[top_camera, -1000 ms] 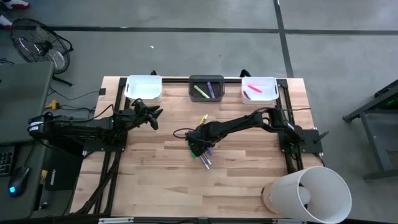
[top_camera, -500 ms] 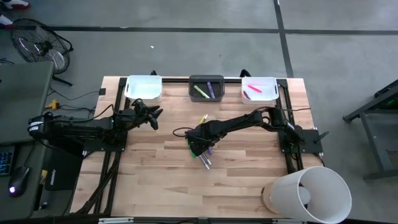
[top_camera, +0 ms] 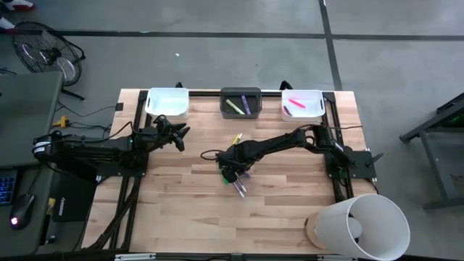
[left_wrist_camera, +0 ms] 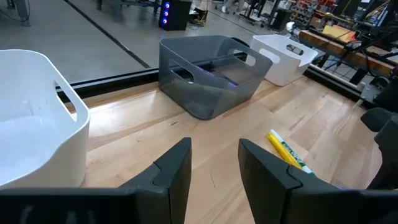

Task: Pick & Place Markers
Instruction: Put the violet marker pen into the black bin

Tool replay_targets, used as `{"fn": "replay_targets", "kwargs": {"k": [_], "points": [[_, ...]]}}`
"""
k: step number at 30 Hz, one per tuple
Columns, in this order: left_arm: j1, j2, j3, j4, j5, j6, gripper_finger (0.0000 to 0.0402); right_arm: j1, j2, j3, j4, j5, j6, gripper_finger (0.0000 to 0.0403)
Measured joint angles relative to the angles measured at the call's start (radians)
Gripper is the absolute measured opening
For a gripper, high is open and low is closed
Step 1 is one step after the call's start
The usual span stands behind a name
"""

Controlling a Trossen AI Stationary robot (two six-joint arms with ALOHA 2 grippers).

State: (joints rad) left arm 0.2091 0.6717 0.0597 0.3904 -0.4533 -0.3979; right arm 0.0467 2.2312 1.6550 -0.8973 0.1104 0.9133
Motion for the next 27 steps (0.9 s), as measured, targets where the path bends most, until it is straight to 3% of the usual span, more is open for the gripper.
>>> {"fn": "replay_targets", "kwargs": {"k": [10, 20, 27], "points": [[0.000, 0.000, 0.000, 0.000, 0.000, 0.000, 0.0131, 0.000, -0.028, -0.003, -0.054, 0.037, -0.025, 0.0070], [0.000, 0.000, 0.000, 0.000, 0.000, 0.000, 0.0131, 0.000, -0.133, -0.005, -0.163, 0.157, -0.043, 0.0068], [0.000, 0.000, 0.000, 0.000, 0.000, 0.000, 0.0131, -0.023, -0.212, -0.003, -0.242, 0.311, -0.052, 0.0065]]}}
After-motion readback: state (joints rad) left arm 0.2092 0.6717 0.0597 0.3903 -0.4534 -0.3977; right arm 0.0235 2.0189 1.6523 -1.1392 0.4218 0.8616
